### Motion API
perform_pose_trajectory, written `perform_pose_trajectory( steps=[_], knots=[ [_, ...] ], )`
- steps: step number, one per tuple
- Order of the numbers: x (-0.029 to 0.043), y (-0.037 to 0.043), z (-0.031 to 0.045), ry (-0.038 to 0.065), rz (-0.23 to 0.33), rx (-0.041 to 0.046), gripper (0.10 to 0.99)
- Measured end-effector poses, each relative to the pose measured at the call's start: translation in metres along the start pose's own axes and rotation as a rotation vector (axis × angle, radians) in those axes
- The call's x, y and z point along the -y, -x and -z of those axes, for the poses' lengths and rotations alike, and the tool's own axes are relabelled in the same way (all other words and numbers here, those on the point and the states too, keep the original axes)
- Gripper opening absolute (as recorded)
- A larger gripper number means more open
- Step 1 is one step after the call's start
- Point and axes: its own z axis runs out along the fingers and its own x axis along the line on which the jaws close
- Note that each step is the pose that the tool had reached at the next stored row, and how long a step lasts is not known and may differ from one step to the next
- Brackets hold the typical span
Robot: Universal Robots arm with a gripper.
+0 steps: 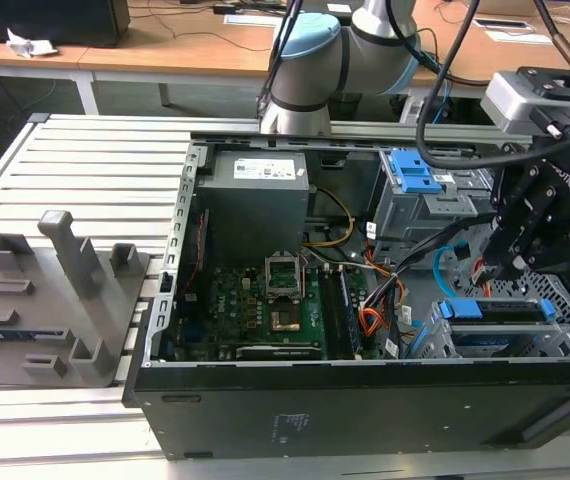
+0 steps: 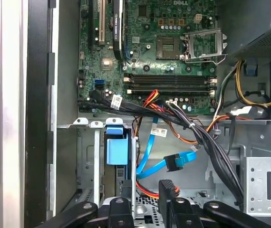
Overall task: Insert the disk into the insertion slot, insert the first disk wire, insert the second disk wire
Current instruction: 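Insert the first disk wire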
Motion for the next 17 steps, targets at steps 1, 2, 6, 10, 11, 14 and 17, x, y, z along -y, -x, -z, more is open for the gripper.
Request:
perform_pose_trajectory(
  steps=[1,2,6,10,11,14,17],
  knots=[
    [0.0017,0.0005,-0.0009,0.000,0.000,-0.0002,0.361],
    [0.0027,0.0025,-0.0011,0.000,0.000,-0.0002,0.361],
    [0.0050,0.0198,-0.0021,0.000,0.000,-0.0003,0.361],
    [0.0099,0.0216,-0.0084,0.000,-0.012,-0.0154,0.361],
    [0.0104,0.0216,-0.0104,0.000,-0.016,-0.0153,0.361],
    [0.0106,0.0216,-0.0111,0.000,-0.017,-0.0154,0.361],
    [0.0107,0.0216,-0.0111,0.000,-0.017,-0.0154,0.282]
  ],
)
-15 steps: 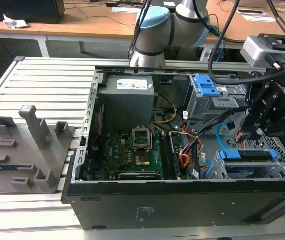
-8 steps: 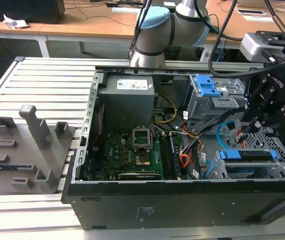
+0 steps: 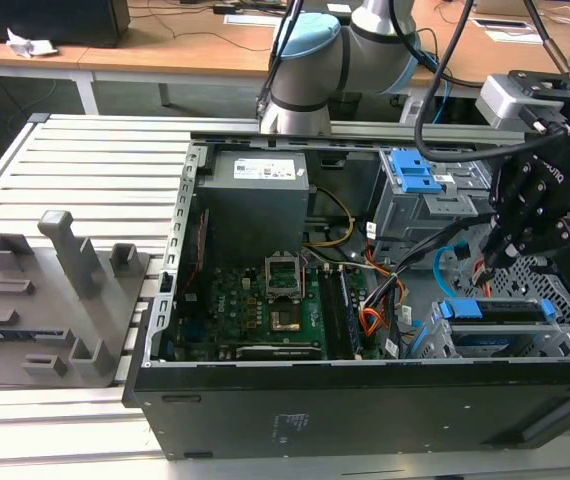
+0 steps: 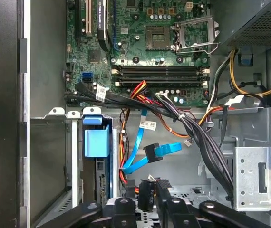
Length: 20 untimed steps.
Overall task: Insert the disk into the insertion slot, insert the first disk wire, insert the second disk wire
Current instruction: 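Insert the first disk wire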
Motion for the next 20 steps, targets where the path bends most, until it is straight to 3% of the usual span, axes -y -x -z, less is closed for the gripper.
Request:
perform_pose_trajectory(
  steps=[2,10,15,20],
  knots=[
    [0.0001,0.0000,-0.0001,0.000,0.000,0.0001,0.165],
    [0.0005,0.0000,0.0000,0.000,0.000,0.0000,0.165],
    [0.0048,-0.0001,0.0002,0.001,0.000,-0.0001,0.165],
    [0.0053,-0.0118,-0.0002,0.001,0.000,0.0000,0.165]
  ],
)
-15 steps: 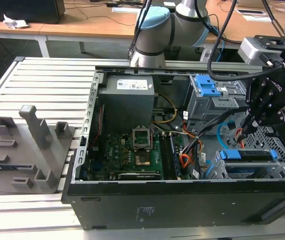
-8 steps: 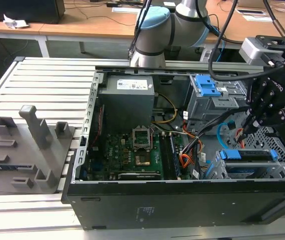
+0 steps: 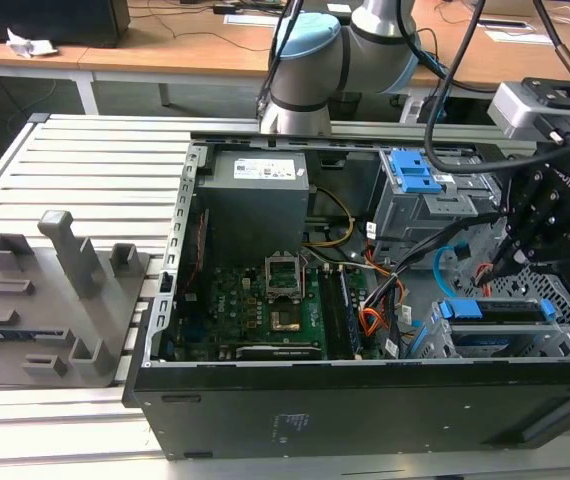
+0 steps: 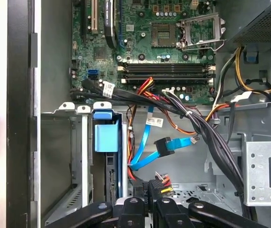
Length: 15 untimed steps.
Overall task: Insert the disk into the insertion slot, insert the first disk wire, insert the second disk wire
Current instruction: 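Insert the first disk wire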
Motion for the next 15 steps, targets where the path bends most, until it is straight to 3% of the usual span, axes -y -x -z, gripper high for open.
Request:
perform_pose_trajectory(
  steps=[15],
  knots=[
    [0.0009,-0.0300,-0.0008,0.000,0.000,0.0000,0.165]
  ],
)
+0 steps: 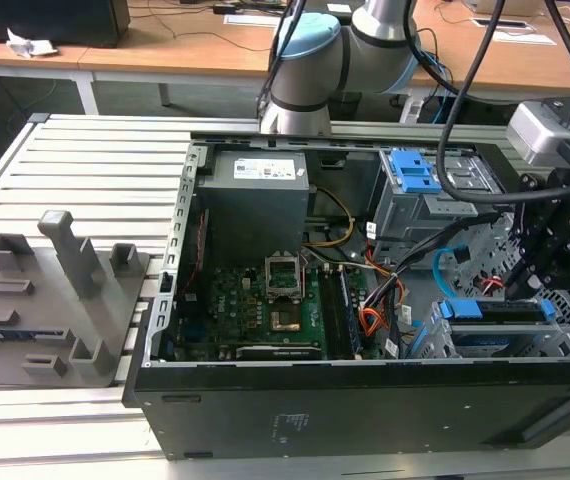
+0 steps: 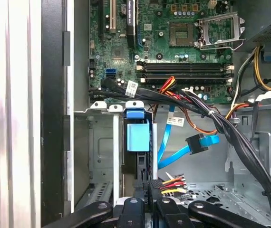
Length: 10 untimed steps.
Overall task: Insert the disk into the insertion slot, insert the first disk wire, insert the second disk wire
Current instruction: 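Insert the first disk wire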
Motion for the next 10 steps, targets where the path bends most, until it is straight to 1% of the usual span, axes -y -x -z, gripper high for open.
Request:
perform_pose_trajectory(
  steps=[2,7,8,10],
  knots=[
    [0.0002,-0.0045,-0.0001,0.000,0.000,-0.0001,0.165],
    [0.0004,-0.0122,-0.0003,0.000,0.000,0.0000,0.165],
    [0.0005,-0.0132,-0.0006,0.000,0.000,0.0008,0.165],
    [0.0005,-0.0132,-0.0010,0.000,0.000,0.0060,0.165]
  ],
)
